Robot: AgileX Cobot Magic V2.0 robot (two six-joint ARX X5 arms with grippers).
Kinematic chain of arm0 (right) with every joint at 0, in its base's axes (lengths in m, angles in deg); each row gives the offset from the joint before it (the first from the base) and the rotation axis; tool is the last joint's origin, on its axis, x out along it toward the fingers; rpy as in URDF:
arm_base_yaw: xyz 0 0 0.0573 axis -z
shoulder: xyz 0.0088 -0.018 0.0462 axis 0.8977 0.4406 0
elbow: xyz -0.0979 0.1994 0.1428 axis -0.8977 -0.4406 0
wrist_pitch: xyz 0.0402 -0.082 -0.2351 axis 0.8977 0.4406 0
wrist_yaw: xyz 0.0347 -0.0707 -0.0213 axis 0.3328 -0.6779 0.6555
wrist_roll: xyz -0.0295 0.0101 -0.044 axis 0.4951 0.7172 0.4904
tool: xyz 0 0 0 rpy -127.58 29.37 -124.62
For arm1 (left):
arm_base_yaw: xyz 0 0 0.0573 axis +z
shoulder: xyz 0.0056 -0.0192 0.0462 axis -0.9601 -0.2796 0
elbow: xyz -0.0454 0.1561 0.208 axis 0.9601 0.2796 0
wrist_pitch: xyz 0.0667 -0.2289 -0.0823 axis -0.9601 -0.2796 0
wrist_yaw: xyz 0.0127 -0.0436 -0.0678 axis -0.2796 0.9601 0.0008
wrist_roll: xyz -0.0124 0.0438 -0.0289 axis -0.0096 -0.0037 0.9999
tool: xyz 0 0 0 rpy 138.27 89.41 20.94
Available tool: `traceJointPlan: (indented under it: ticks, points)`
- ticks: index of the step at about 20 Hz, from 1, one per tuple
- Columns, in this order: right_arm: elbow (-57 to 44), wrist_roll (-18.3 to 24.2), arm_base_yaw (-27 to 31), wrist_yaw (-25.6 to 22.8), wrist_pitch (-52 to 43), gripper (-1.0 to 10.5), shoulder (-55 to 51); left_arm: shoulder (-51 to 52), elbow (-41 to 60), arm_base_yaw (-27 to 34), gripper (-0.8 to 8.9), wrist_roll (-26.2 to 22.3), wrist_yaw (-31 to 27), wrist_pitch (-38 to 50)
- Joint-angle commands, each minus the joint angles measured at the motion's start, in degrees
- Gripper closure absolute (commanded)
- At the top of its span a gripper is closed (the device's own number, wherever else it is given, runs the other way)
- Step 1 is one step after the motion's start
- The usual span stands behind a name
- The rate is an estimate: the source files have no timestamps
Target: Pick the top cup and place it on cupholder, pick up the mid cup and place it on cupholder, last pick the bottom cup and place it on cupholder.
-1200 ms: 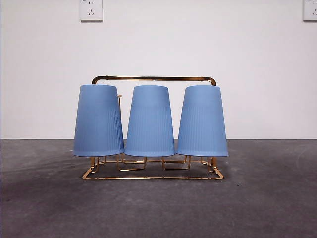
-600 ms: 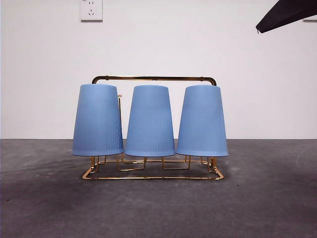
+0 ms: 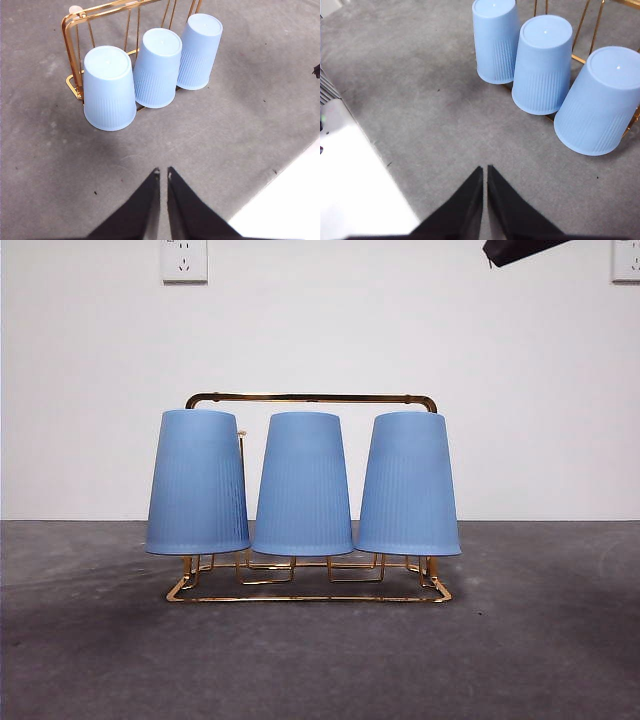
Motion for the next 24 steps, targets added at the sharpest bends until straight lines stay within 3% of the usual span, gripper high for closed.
traceJointPlan:
  ticks: [1,10,11,12,15,20,24]
  points:
    - [0.6,-0.4,-0.6,0.0,-0.7,9.4,0.2,-0.3,-1.0,-0.5,7.99,-0.3,0.2,0.6]
    - [0.6,-0.4,-0.6,0.0,-0.7,9.4,0.2,-0.1,-1.0,-0.5,7.99,-0.4,0.2,0.6]
    - [0.6,-0.4,-0.6,0.0,-0.7,9.4,0.2,0.6,-1.0,0.0,7.99,-3.9,-0.7,1.1]
    - [0.6,-0.4,-0.6,0.0,-0.7,9.4,0.2,1.7,-0.9,1.4,7.99,-6.2,-1.1,4.4]
    - [0.6,-0.4,-0.6,0.0,-0.7,9.4,0.2,6.8,1.6,9.3,7.99,-11.5,-1.1,25.8]
    - [0.6,-0.4,-0.6,0.0,-0.7,9.4,0.2,17.9,16.3,24.6,7.99,-18.4,-0.9,52.6]
    - [0.6,-0.4,-0.6,0.0,-0.7,9.4,0.2,24.0,27.2,31.3,7.99,-18.3,-0.9,60.2]
